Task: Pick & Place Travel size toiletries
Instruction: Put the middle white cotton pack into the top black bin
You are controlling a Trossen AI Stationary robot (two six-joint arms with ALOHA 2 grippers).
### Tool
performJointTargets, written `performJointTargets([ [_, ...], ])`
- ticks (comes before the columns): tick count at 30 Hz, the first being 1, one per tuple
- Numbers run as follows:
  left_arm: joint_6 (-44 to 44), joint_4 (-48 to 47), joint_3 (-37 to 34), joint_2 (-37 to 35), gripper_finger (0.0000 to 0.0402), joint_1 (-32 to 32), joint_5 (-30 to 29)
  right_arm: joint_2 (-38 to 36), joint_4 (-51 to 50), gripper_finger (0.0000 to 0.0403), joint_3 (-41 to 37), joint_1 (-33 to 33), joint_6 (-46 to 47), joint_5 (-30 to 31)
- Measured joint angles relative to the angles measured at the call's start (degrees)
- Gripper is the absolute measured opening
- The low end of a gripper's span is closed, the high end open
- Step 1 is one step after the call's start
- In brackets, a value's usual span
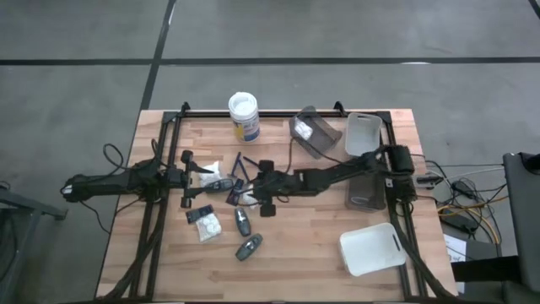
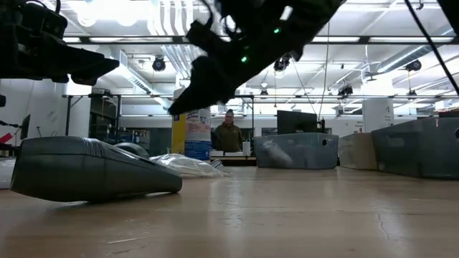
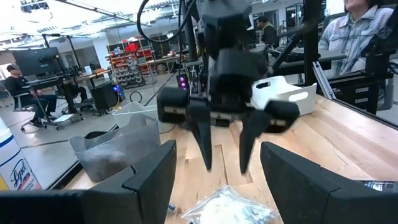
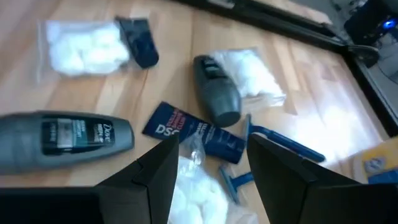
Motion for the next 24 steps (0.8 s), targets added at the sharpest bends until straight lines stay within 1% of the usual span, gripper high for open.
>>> performJointTargets([
  [5, 0.0, 0.0, 0.0, 0.0, 0.0239, 0.0, 0.0, 3.6, -4.0, 0.0185, 3.1, -0.1, -2.0, -0.2],
  [7, 0.0, 0.0, 0.0, 0.0, 0.0239, 0.0, 0.0, 4.2, -5.0, 0.0179, 3.2, -0.2, -2.0, -2.1],
  [10, 0.0, 0.0, 0.0, 0.1, 0.0239, 0.0, 0.0, 4.5, -4.8, 0.0168, 2.7, -0.4, -1.6, -5.0],
  [16, 0.0, 0.0, 0.0, 0.0, 0.0239, 0.0, 0.0, 5.0, -4.9, 0.0148, 0.7, -2.1, 1.6, -5.4],
  [21, 0.0, 0.0, 0.0, 0.0, 0.0239, 0.0, 0.0, 5.1, -4.7, 0.0131, -0.3, -3.1, 4.1, -8.2],
  [24, 0.0, 0.0, 0.0, 0.0, 0.0239, 0.0, 0.0, 5.2, -4.7, 0.0116, -0.4, -3.3, 4.2, -8.6],
])
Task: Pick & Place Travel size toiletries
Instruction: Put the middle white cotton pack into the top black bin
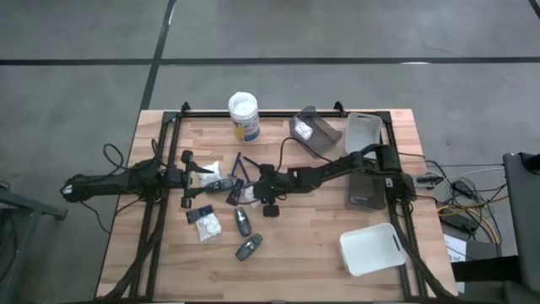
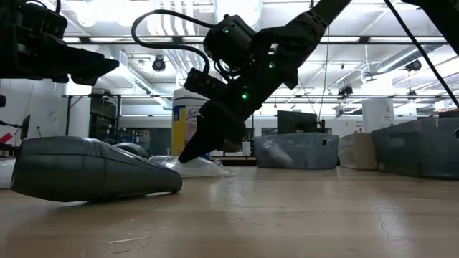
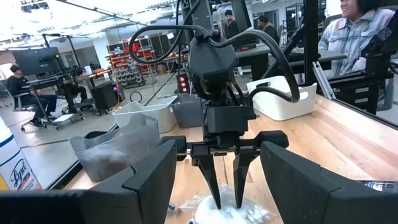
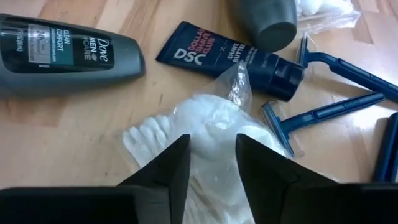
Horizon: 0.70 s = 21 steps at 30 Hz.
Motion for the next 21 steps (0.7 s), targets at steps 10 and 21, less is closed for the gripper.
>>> performJointTargets([
  [10, 0.0, 0.0, 0.0, 0.0, 0.0239, 0.0, 0.0, 0.0, -1.6, 0.0017, -0.1, -0.1, 0.0, -0.2],
  [21, 0.0, 0.0, 0.0, 0.0, 0.0239, 0.0, 0.0, -4.3, -5.7, 0.0008, -0.2, -0.1, -0.4, -4.5],
])
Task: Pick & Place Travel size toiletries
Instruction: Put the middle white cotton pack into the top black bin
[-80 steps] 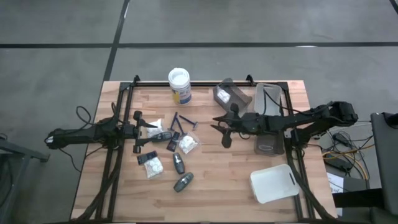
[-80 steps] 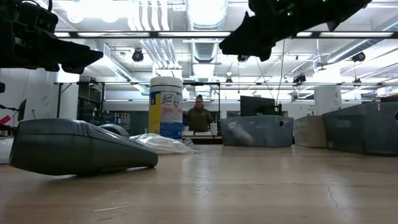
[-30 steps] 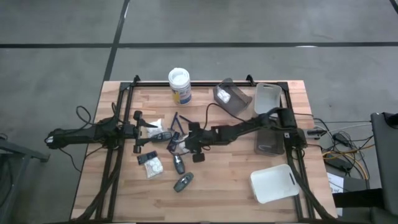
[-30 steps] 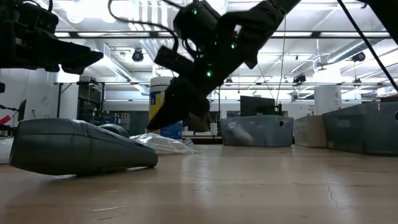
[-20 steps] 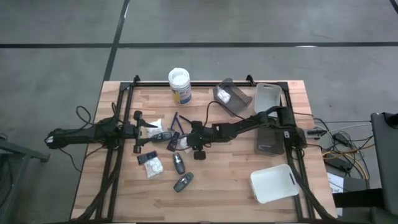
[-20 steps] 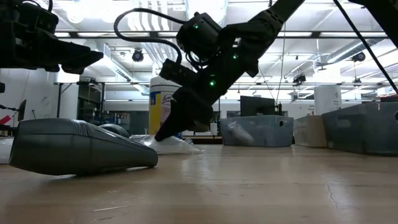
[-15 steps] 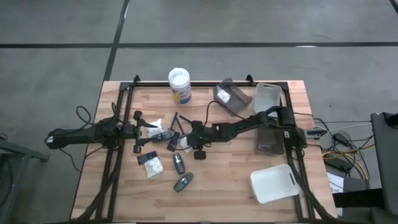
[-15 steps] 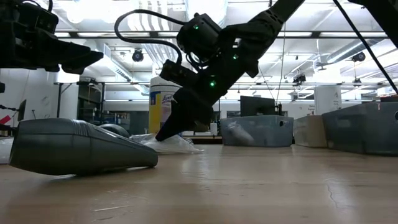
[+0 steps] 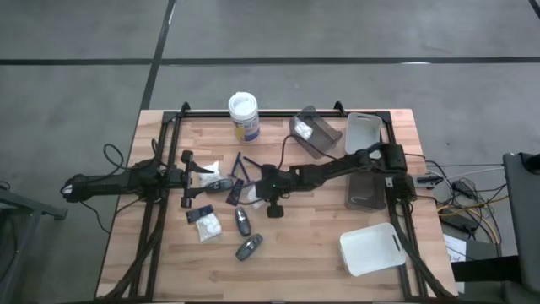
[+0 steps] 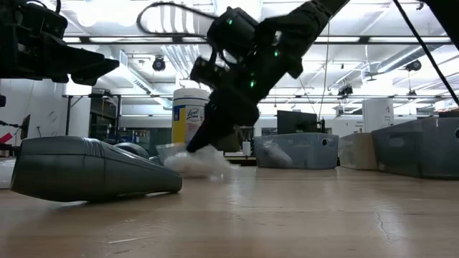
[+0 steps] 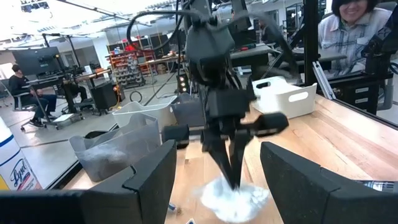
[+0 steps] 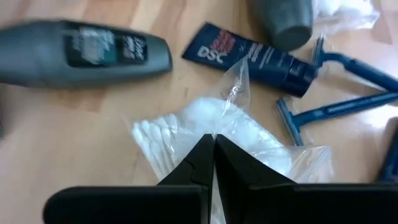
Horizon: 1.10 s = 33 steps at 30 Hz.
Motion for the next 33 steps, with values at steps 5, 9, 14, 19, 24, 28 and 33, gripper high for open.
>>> performJointTargets([
  [5, 0.0, 0.1, 0.0, 0.0, 0.0239, 0.0, 0.0, -3.8, -2.2, 0.0008, 0.0, 0.0, -0.1, 0.0],
  [9, 0.0, 0.1, 0.0, 0.0, 0.0239, 0.0, 0.0, -8.8, -5.2, 0.0008, -0.1, 0.0, -0.2, 0.0],
  [14, 0.0, 0.2, 0.0, 0.0, 0.0239, 0.0, 0.0, -14.8, -7.1, 0.0008, -2.0, 0.0, -2.5, -0.2],
  [19, 0.0, 0.1, 0.0, 0.2, 0.0239, 0.0, -0.1, -22.2, -4.6, 0.0008, -8.1, -0.2, -1.8, -0.3],
  [24, 0.0, 0.1, 0.0, 0.3, 0.0239, 0.0, -0.2, -29.1, 3.7, 0.0008, -16.8, -0.2, 0.2, -0.3],
  [28, 0.0, 0.1, 0.0, 0.4, 0.0239, 0.0, -0.2, -33.5, 9.9, 0.0008, -23.4, -0.2, 0.5, -0.2],
  [33, 0.0, 0.0, 0.0, 0.7, 0.0239, 0.0, -0.2, -37.3, 15.7, 0.0008, -29.0, -0.2, 1.9, -0.2],
])
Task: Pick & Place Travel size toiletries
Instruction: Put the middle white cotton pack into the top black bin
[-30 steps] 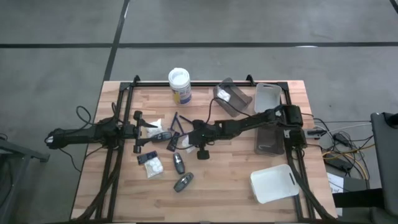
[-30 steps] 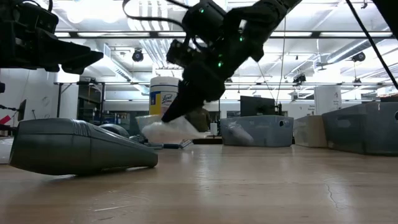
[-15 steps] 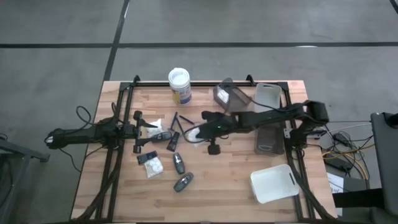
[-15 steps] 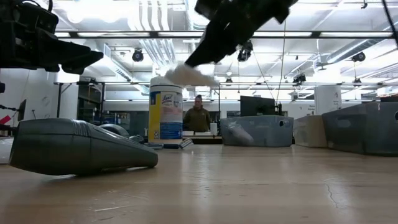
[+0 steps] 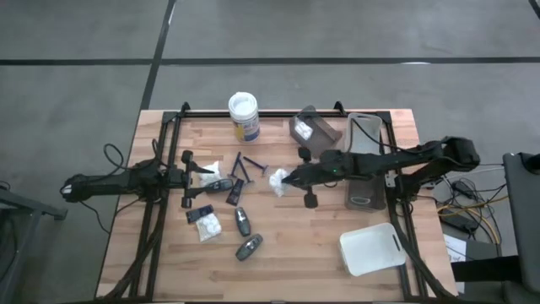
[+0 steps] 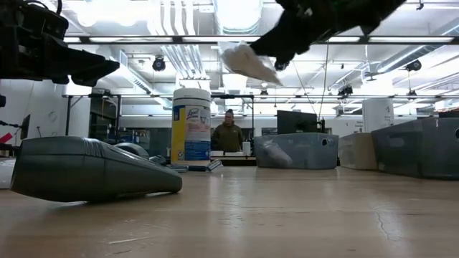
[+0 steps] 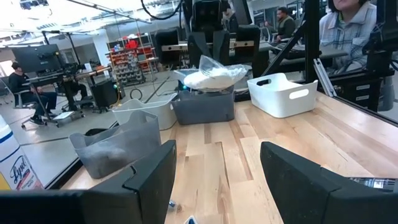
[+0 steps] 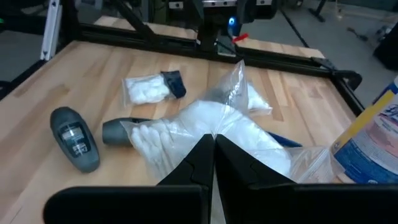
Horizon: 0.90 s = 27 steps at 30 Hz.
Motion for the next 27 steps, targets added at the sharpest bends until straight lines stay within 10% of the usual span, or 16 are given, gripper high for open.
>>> performJointTargets([
  [27, 0.0, 0.0, 0.0, 0.0, 0.0239, 0.0, 0.0, -0.7, 1.8, 0.0008, -2.0, -16.0, 3.2, 0.0],
])
